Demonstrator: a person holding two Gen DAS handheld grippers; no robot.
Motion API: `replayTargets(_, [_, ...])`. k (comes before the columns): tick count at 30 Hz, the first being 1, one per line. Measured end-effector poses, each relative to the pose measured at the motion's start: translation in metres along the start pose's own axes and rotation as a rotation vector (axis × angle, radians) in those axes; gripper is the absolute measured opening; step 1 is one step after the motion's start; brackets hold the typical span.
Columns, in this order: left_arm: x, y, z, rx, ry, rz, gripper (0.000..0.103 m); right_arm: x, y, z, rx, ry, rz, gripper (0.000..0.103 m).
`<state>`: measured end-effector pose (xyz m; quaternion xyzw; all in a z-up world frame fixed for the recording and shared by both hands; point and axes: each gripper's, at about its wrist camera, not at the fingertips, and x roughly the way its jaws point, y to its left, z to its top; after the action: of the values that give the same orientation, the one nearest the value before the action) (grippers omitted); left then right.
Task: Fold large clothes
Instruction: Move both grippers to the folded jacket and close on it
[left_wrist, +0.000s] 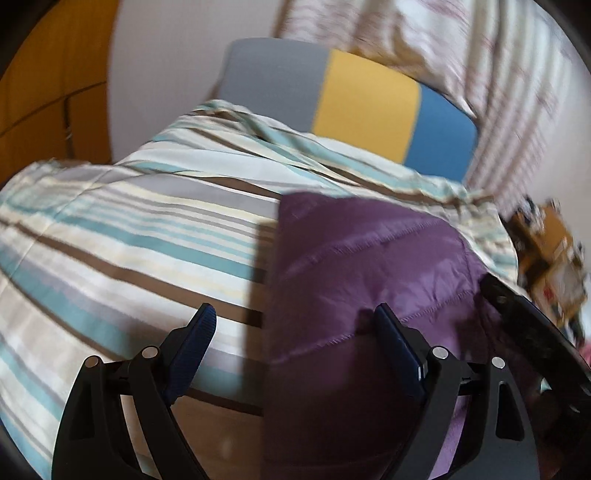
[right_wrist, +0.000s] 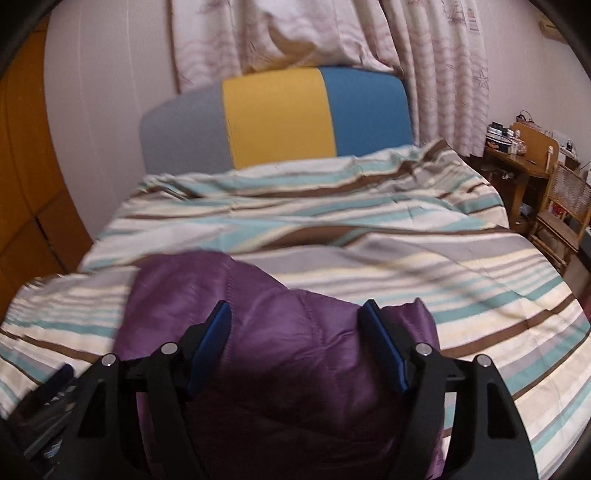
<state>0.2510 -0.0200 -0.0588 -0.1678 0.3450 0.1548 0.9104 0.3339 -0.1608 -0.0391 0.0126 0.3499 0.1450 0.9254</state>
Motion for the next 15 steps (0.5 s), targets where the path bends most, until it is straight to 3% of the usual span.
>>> replayTargets(10, [0.019, -0.049, -0.018, 0.16, 0.021, -0.008, 0.093, 0.023, -0.058, -0.04, 0.063, 0.017, -0.055, 0.072])
replayTargets(15, [0.047, -0.046, -0.02, 0.131, 0.082, 0.013, 0.097, 0.047, -0.056, -0.04, 0.033, 0.087, -0.07, 0.072])
